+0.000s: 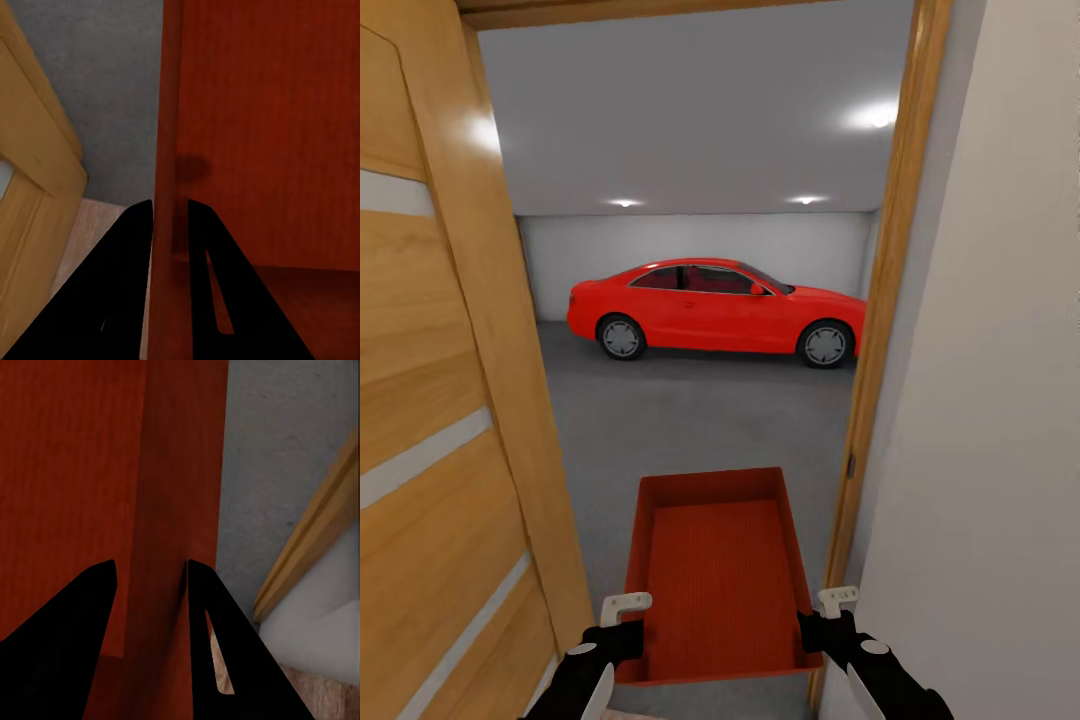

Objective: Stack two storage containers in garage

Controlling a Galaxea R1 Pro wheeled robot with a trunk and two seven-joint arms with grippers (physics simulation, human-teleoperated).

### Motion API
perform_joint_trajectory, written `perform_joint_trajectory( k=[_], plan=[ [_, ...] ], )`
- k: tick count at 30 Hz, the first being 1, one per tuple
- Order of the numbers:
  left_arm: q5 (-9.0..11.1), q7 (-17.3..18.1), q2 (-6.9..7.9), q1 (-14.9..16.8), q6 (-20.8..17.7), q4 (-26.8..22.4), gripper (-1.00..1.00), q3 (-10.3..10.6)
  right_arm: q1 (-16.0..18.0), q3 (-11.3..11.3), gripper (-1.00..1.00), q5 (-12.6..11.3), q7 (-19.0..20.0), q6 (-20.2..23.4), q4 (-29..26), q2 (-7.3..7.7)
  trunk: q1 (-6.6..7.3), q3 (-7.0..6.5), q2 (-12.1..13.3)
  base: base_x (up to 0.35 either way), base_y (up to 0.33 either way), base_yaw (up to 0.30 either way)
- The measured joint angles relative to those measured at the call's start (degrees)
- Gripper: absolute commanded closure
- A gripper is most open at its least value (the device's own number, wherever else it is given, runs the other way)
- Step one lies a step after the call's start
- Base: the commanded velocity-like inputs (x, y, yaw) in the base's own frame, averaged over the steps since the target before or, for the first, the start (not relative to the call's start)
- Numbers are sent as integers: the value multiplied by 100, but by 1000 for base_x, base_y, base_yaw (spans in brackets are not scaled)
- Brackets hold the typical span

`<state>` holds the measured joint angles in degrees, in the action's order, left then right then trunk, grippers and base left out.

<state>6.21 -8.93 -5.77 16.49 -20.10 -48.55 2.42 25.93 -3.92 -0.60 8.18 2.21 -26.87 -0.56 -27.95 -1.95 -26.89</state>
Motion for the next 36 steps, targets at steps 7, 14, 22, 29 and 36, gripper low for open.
perform_joint_trajectory(
  k=[7, 14, 22, 29, 36],
  plan=[
    [0, -1, 0, 0, 1, 0, 100, 0, 1, 2, 100, 3, 1, 0, 0, 0, -1, 0, 0, 14, 12, -20],
    [-1, -2, -2, -1, 2, 1, 100, 0, 1, 7, 100, 8, 4, 0, 1, 0, -1, 0, 0, 0, 0, 0],
    [-2, -2, -2, -1, 1, 0, 100, 0, 1, 9, 100, 9, 5, 0, 1, 0, -1, 0, 0, 0, 0, 0],
    [-1, -2, -2, 0, 0, -1, 100, 0, 1, 9, 100, 10, 5, 0, 0, 0, -1, 0, 0, 0, 0, 0],
    [-2, -3, -3, 0, 0, 0, 100, 0, 0, 8, 100, 9, 5, 0, 0, 1, 1, 0, 0, 69, 103, -87]
  ],
)
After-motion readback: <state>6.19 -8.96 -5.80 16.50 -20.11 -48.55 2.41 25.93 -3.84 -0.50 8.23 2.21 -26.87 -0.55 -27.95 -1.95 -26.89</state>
